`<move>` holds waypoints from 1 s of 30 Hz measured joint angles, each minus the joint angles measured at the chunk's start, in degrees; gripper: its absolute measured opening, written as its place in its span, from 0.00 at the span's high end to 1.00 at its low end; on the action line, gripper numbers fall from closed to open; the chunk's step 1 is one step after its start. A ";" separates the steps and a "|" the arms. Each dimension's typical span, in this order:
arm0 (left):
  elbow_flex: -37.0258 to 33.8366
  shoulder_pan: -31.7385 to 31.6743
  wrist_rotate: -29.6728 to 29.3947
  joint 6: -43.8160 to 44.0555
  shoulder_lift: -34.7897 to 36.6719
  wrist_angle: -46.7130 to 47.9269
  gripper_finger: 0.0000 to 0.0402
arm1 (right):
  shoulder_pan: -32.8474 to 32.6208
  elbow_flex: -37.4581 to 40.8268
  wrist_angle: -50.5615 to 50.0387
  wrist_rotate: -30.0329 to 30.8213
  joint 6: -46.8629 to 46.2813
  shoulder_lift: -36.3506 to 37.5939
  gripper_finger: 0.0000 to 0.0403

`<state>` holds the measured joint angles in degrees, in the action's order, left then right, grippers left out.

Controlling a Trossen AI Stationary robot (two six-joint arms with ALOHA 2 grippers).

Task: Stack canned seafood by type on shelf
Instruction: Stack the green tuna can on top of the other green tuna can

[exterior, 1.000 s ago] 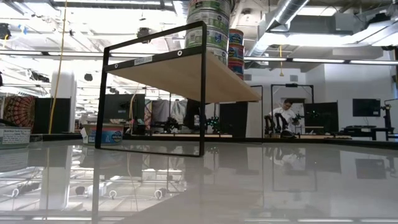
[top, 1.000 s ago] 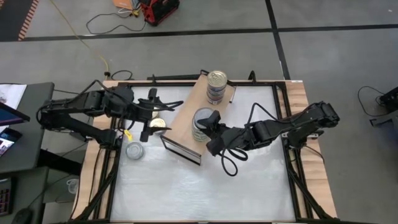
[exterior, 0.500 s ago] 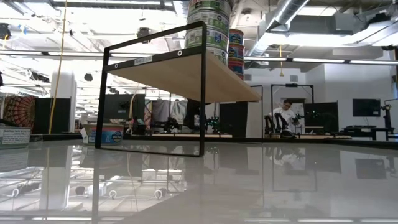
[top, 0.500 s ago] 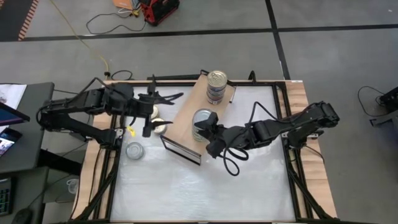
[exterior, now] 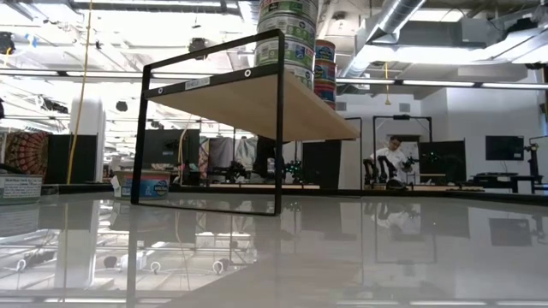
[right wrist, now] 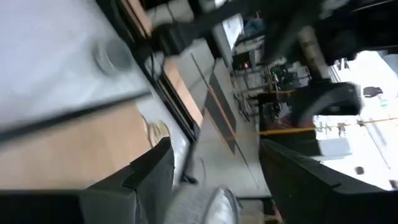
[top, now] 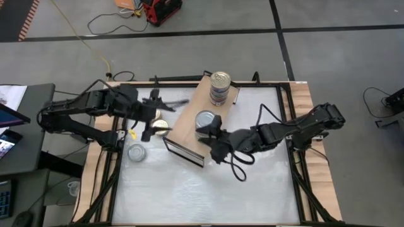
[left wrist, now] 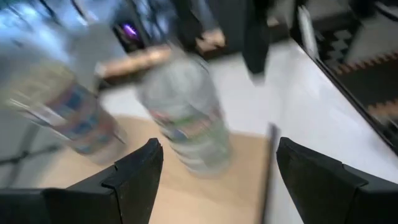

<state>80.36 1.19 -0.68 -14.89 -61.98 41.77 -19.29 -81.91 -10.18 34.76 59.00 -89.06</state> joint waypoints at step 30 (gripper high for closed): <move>-0.85 38.90 -23.73 26.04 -14.49 16.99 0.25 | -23.82 2.19 -37.13 22.94 -89.92 4.22 0.33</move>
<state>79.50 40.08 -24.41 11.16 -76.47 58.76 -43.11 -79.72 -47.31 57.70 -30.92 -84.84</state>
